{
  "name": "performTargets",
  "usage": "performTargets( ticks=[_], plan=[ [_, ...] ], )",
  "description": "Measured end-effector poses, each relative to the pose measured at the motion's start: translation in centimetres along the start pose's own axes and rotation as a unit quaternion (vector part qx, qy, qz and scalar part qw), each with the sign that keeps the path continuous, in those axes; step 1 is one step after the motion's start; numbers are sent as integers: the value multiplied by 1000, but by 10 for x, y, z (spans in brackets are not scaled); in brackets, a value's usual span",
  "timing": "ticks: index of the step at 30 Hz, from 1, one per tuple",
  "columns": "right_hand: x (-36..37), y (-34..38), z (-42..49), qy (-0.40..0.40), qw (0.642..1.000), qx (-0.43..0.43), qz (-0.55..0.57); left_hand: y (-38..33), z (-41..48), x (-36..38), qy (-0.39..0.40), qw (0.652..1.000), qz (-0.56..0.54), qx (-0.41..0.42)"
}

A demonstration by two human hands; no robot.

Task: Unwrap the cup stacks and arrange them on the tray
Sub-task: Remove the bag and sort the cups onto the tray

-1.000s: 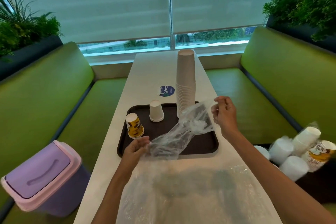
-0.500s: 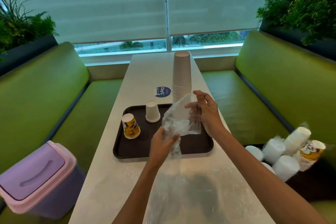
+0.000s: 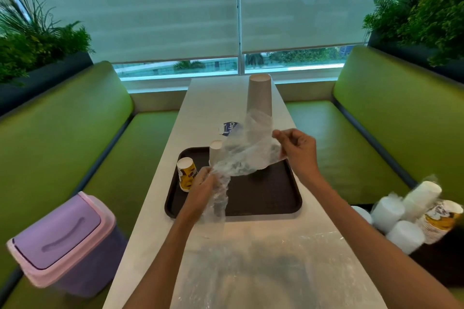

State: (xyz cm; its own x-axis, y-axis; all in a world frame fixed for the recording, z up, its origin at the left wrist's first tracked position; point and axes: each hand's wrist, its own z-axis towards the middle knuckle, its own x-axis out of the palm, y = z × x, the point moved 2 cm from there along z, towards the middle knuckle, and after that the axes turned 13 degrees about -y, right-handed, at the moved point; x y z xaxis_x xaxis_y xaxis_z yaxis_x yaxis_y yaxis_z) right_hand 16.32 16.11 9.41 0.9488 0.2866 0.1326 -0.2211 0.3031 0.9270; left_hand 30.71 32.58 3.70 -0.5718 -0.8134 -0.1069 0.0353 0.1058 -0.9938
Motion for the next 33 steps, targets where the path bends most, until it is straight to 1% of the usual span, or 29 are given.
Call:
performTargets(
  ticks=[2,6,8,10,13,15,16,19,21,23,26,28,30,33],
  plan=[
    [-3,3,9,-5,1000,-11,-19,9,4,-15,4,999,30,-10],
    [-6,-7,11,-9,998,1,-66,13,6,-31,24,997,68,-21],
    [-8,-19,6,-18,996,9,-92,10,2,-35,47,995,91,-14],
    [-11,-29,0,-20,994,22,-105,10,1,-41,71,992,98,-31],
    [-14,-37,-12,17,997,39,-58,12,1,-49,73,993,66,-71],
    [-14,-39,-23,42,998,21,-41,15,1,-51,60,993,63,-81],
    [-15,-42,-28,40,998,11,-46,15,0,-50,61,993,68,-80],
    [-22,-53,-36,-13,998,-3,-56,15,0,-47,68,992,83,-73],
    [-26,-55,-37,-48,997,-11,-65,16,4,-47,59,990,108,-69],
    [-30,-54,-39,-63,995,-36,-72,19,9,-47,40,986,154,-58],
    [-38,-54,-41,-64,993,-59,-82,22,14,-45,17,982,183,-37],
    [-45,-58,-40,-58,990,-59,-113,22,15,-42,17,977,211,-27],
    [-55,-63,-38,-55,981,-59,-174,24,15,-40,19,971,237,-12],
    [-69,-72,-33,-82,945,-50,-314,23,11,-34,22,966,256,25]
  ],
)
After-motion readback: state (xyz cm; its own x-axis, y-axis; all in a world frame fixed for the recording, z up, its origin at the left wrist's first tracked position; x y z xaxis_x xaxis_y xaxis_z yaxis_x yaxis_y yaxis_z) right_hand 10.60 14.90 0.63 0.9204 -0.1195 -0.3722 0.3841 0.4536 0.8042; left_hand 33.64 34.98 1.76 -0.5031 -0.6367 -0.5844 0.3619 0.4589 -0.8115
